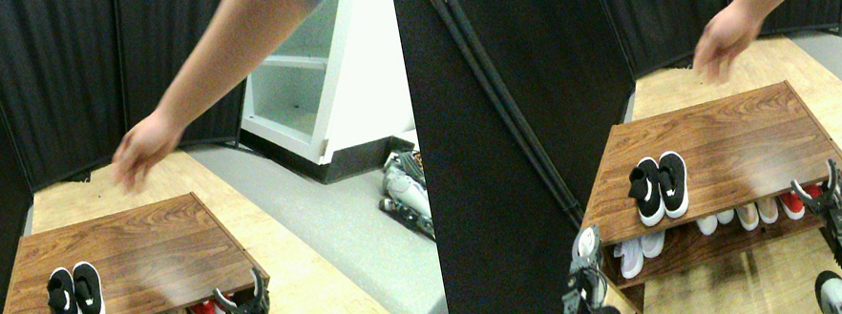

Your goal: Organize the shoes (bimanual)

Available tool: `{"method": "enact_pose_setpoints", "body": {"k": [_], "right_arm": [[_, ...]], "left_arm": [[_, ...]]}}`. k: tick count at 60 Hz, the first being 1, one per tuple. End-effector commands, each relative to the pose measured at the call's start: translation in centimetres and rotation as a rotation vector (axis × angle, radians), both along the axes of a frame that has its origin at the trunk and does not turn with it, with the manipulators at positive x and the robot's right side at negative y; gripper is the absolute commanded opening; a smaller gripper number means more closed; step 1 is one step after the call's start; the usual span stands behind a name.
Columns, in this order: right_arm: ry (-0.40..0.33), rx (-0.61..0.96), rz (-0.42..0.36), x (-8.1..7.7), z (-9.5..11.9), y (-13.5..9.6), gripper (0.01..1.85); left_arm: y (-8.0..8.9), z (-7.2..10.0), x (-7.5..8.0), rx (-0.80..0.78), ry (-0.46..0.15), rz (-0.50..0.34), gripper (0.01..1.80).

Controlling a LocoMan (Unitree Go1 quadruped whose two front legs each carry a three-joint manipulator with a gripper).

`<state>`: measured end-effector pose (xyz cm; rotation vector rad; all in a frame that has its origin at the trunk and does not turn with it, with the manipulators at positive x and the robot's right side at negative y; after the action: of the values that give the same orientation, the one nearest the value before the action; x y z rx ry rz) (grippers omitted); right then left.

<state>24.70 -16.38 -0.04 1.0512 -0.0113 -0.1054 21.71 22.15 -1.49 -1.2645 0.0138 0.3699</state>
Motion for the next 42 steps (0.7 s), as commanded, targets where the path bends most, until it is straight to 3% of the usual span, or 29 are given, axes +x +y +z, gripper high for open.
{"method": "enact_pose_setpoints", "body": {"k": [1, 14, 42], "right_arm": [[-0.047, -0.019, 0.002, -0.1, 0.9, 0.4, 0.62], [-0.043, -0.014, -0.003, -0.5, 0.9, 0.6, 0.64], [-0.046, -0.031, 0.005, -0.7, 0.9, 0.9, 0.65]], "left_arm": [[-2.8, 0.8, -4.9, 0.027, -0.027, -0.007, 0.01], [-3.9, 0.6, -5.9, -0.027, 0.003, -0.044, 0.01], [-3.7, 0.7, -6.1, -0.035, -0.016, -0.044, 0.01]]}}
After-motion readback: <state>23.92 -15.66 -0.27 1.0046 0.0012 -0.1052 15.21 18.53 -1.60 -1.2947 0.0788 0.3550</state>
